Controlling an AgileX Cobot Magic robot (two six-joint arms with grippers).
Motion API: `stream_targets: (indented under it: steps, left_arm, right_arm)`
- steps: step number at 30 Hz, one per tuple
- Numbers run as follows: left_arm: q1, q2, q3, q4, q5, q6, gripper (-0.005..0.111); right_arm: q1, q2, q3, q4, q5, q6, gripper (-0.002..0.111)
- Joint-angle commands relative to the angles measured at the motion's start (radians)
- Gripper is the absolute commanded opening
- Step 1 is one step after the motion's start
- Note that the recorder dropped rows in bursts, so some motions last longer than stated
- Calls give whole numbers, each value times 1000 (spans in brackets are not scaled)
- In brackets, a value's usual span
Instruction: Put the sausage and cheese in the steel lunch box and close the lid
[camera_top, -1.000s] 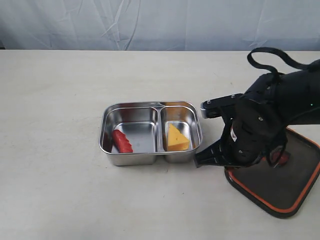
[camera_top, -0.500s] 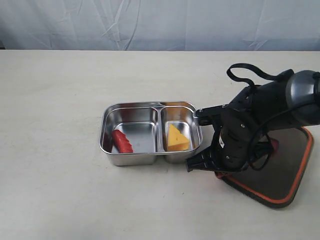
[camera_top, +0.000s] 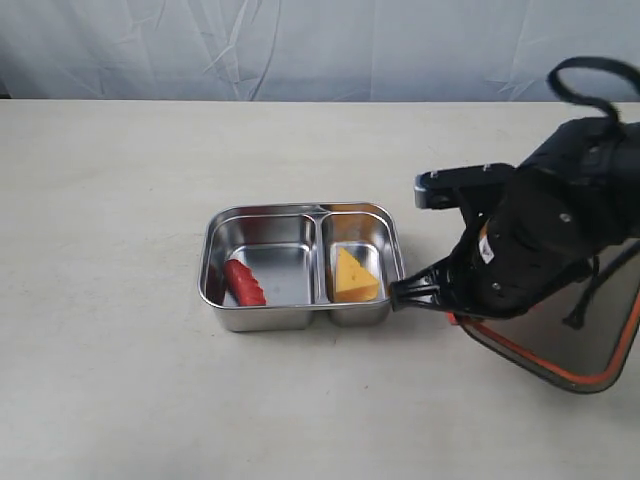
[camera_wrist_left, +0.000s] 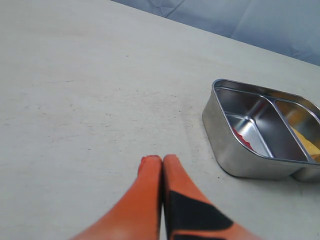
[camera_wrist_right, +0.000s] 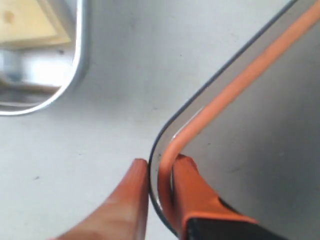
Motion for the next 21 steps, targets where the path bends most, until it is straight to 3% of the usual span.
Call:
stream_targets:
  steps: [1, 16, 21]
  left_arm:
    - [0, -4, 1, 5, -7, 2, 0]
    - [0, -4, 1, 5, -7, 2, 0]
    - [0, -4, 1, -60, -183, -12, 0]
  right_arm:
    - [-5, -145, -2, 103, 16, -103, 0]
    - [-5, -542, -2, 466, 62, -422, 0]
    - [-5, -650, 0, 585, 82, -519, 0]
